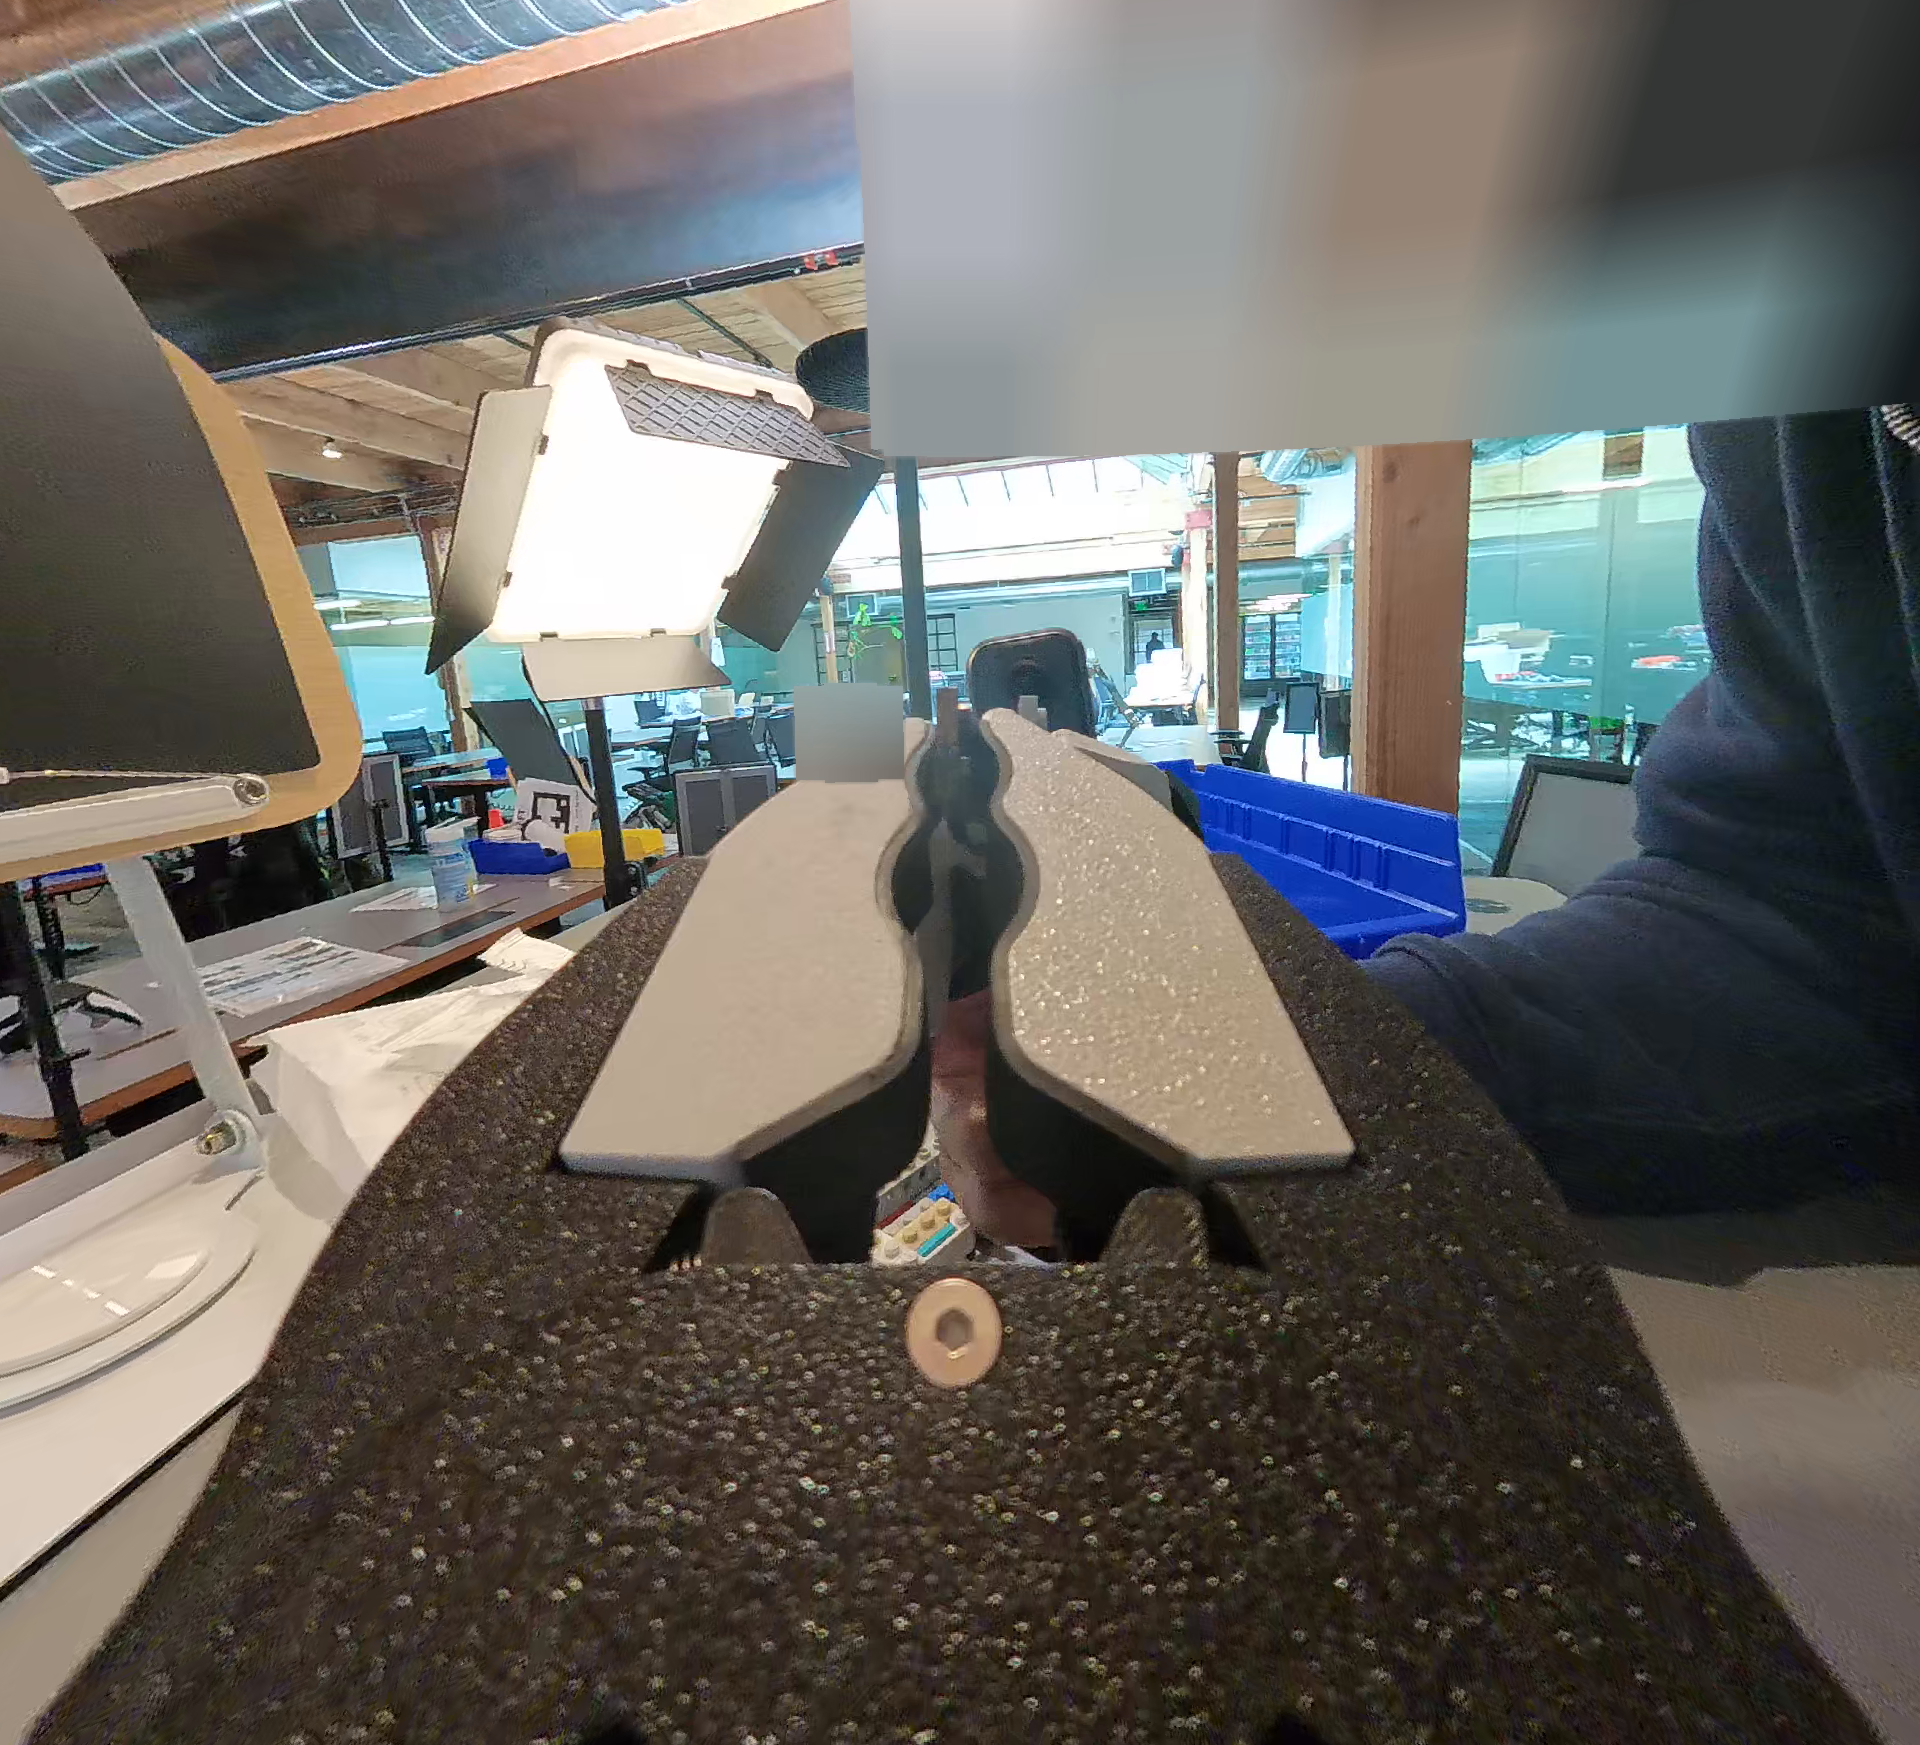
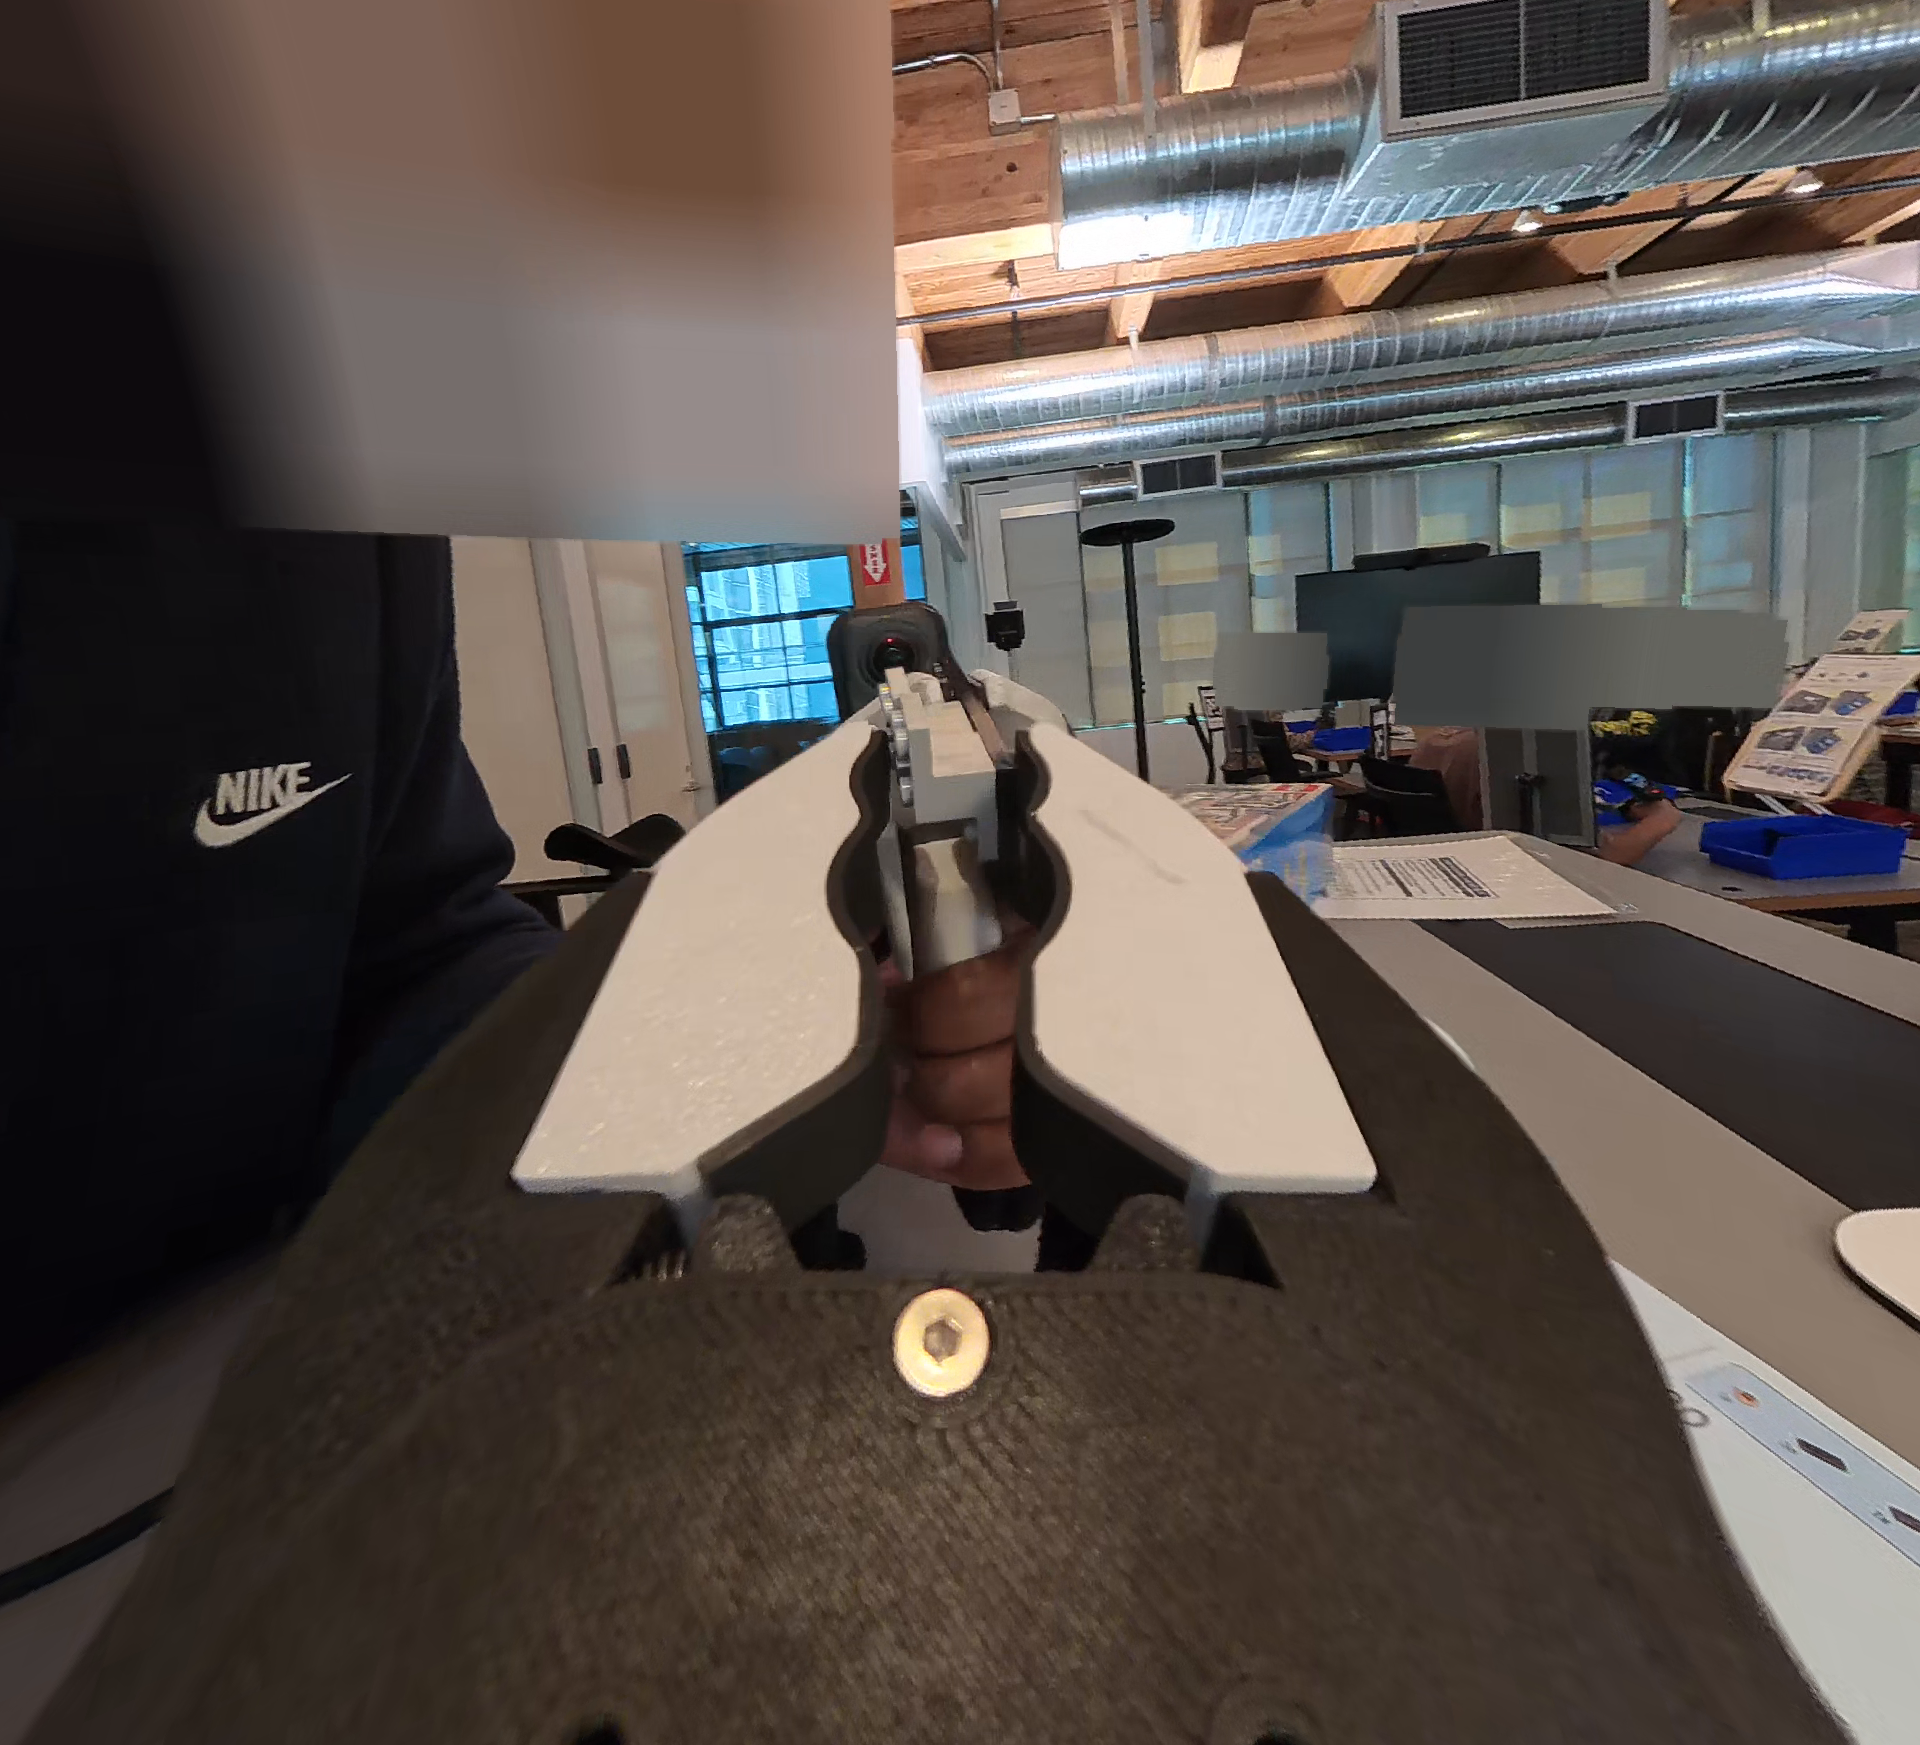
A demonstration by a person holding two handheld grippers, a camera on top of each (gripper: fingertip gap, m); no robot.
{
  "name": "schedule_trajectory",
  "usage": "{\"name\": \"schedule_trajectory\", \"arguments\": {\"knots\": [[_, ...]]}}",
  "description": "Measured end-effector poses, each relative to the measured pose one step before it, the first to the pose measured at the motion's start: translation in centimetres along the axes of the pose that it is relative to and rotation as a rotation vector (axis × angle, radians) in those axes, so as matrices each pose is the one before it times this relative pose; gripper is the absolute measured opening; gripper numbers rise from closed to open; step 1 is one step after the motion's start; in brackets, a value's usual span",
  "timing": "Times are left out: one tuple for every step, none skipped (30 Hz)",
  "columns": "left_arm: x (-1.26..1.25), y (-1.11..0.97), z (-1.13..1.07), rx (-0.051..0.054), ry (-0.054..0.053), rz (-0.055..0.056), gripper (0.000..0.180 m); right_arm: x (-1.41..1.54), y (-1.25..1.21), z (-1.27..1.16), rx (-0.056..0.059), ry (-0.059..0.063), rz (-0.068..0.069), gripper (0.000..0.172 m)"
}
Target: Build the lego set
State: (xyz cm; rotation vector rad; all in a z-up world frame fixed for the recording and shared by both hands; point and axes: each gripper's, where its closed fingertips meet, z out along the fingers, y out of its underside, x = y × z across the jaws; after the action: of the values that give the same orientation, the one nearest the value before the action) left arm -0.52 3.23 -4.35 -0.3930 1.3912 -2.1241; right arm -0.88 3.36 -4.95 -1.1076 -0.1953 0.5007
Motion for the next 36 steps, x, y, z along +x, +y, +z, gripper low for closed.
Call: {"name": "schedule_trajectory", "arguments": {"knots": [[0.072, -0.005, 0.010, -0.0029, 0.0040, -0.0004, 0.005, -0.091, 0.055, 0.003, -0.0003, -0.0100, 0.0054, 0.022], [0.047, 0.043, -0.050, -0.0033, 0.0053, 0.0006, 0.005, -0.081, 0.105, 0.001, -0.0027, -0.0096, 0.0051, 0.021], [0.051, 0.043, -0.056, -0.0042, 0.0040, 0.0007, 0.005, -0.062, 0.102, 0.007, -0.0034, -0.0100, 0.0084, 0.021], [0.022, 0.030, -0.041, -0.0044, 0.0023, 0.0025, 0.005, -0.090, 0.067, 0.011, -0.0011, -0.0107, 0.0087, 0.021], [0.115, 0.006, -0.012, -0.0023, 0.0067, 0.0039, 0.005, -0.118, 0.038, -0.002, 0.0008, -0.0101, 0.0033, 0.020], [0.091, -0.021, 0.019, 0.0002, 0.0035, 0.0013, 0.005, -0.095, 0.013, -0.004, -0.0001, -0.0065, -0.0015, 0.020], [0.070, 0.007, 0.011, 0.0017, 0.0032, -0.0009, 0.005, -0.051, 0.018, -0.023, -0.0023, -0.0036, -0.0023, 0.020], [0.016, 0.034, 0.010, 0.0002, 0.0005, -0.0005, 0.004, 0.011, 0.023, -0.041, -0.0034, -0.0009, -0.0005, 0.020], [-0.040, 0.047, 0.019, -0.0021, -0.0046, 0.0063, 0.004, 0.018, 0.014, -0.038, -0.0016, -0.0013, 0.0013, 0.020], [0.028, 0.041, 0.040, -0.0030, 0.0000, 0.0016, 0.004, -0.021, -0.013, -0.054, 0.0009, -0.0039, 0.0030, 0.020], [0.031, 0.016, 0.046, -0.0026, 0.0009, -0.0013, 0.004, -0.014, -0.018, -0.036, 0.0011, -0.0034, 0.0022, 0.020], [0.019, 0.012, 0.016, -0.0012, -0.0002, 0.0023, 0.004, -0.026, -0.009, -0.017, 0.0000, -0.0028, 0.0002, 0.020], [0.045, 0.006, 0.007, -0.0024, 0.0025, 0.0026, 0.004, 0.002, -0.006, 0.000, 0.0002, -0.0012, 0.0006, 0.020], [-0.039, 0.003, 0.002, -0.0035, -0.0020, 0.0020, 0.004, 0.056, 0.000, 0.015, 0.0005, 0.0039, -0.0010, 0.020], [-0.079, -0.025, -0.020, -0.0022, -0.0028, 0.0029, 0.004, 0.050, -0.012, 0.050, -0.0013, 0.0073, -0.0058, 0.020], [-0.012, -0.060, -0.050, 0.0018, 0.0014, 0.0037, 0.005, 0.044, -0.036, 0.067, -0.0007, 0.0078, -0.0055, 0.020], [-0.036, -0.073, -0.039, 0.0038, -0.0021, 0.0099, 0.005, 0.145, -0.042, 0.061, 0.0014, 0.0147, -0.0024, 0.021], [-0.209, -0.017, -0.019, 0.0005, -0.0158, 0.0142, 0.005, 0.235, -0.033, 0.032, 0.0003, 0.0235, -0.0056, 0.022], [-0.131, -0.024, -0.022, 0.0014, -0.0107, 0.0135, 0.005, 0.146, -0.027, 0.004, -0.0035, 0.0214, -0.0135, 0.024], [-0.005, -0.002, -0.015, -0.0024, -0.0025, 0.0089, 0.004, 0.086, -0.012, -0.031, -0.0072, 0.0175, -0.0201, 0.025], [-0.003, 0.037, -0.002, -0.0079, -0.0013, 0.0104, 0.004, 0.047, 0.008, -0.045, -0.0098, 0.0136, -0.0197, 0.026], [0.046, 0.124, -0.030, -0.0156, 0.0038, 0.0129, 0.005, 0.033, 0.098, -0.039, -0.0144, 0.0089, -0.0159, 0.026], [0.018, 0.250, -0.037, -0.0232, 0.0021, 0.0147, 0.005, 0.053, 0.153, -0.009, -0.0161, 0.0069, -0.0122, 0.027], [-0.002, 0.239, -0.041, -0.0213, 0.0014, 0.0137, 0.005, 0.009, 0.124, -0.007, -0.0119, 0.0010, -0.0051, 0.028], [0.044, 0.126, -0.057, -0.0119, 0.0053, 0.0084, 0.005, -0.033, 0.110, 0.017, -0.0087, -0.0042, 0.0015, 0.029], [0.043, 0.045, -0.048, -0.0068, 0.0047, 0.0036, 0.005, -0.057, 0.097, 0.025, -0.0069, -0.0042, 0.0016, 0.029], [0.078, 0.037, -0.043, -0.0053, 0.0075, 0.0020, 0.005, -0.053, 0.087, 0.026, -0.0056, -0.0041, -0.0004, 0.028], [0.093, 0.048, -0.026, -0.0056, 0.0082, 0.0000, 0.005, -0.072, 0.095, 0.018, -0.0057, -0.0057, 0.0008, 0.027], [0.061, 0.022, -0.046, -0.0021, 0.0061, -0.0010, 0.005, -0.053, 0.093, -0.001, -0.0061, -0.0064, 0.0019, 0.026], [0.039, 0.049, -0.015, -0.0029, 0.0047, -0.0030, 0.005, -0.070, 0.088, -0.013, -0.0061, -0.0082, 0.0016, 0.026], [0.112, 0.044, 0.005, -0.0026, 0.0079, -0.0037, 0.005, -0.107, 0.075, -0.035, -0.0051, -0.0114, 0.0024, 0.025], [0.099, 0.025, 0.016, -0.0011, 0.0070, -0.0035, 0.005, -0.159, 0.048, -0.012, -0.0029, -0.0150, 0.0039, 0.024], [0.155, -0.002, 0.025, 0.0014, 0.0112, -0.0096, 0.005, -0.193, 0.033, -0.007, -0.0005, -0.0173, 0.0058, 0.023], [0.128, -0.027, 0.007, 0.0032, 0.0111, -0.0124, 0.005, -0.145, 0.032, 0.027, -0.0002, -0.0132, 0.0042, 0.022], [0.092, -0.017, -0.031, 0.0036, 0.0082, -0.0100, 0.005, -0.088, 0.044, 0.020, -0.0010, -0.0073, -0.0011, 0.022], [0.056, 0.013, -0.035, 0.0017, 0.0064, -0.0105, 0.004, -0.034, 0.059, 0.008, -0.0016, -0.0041, -0.0016, 0.021]]}}
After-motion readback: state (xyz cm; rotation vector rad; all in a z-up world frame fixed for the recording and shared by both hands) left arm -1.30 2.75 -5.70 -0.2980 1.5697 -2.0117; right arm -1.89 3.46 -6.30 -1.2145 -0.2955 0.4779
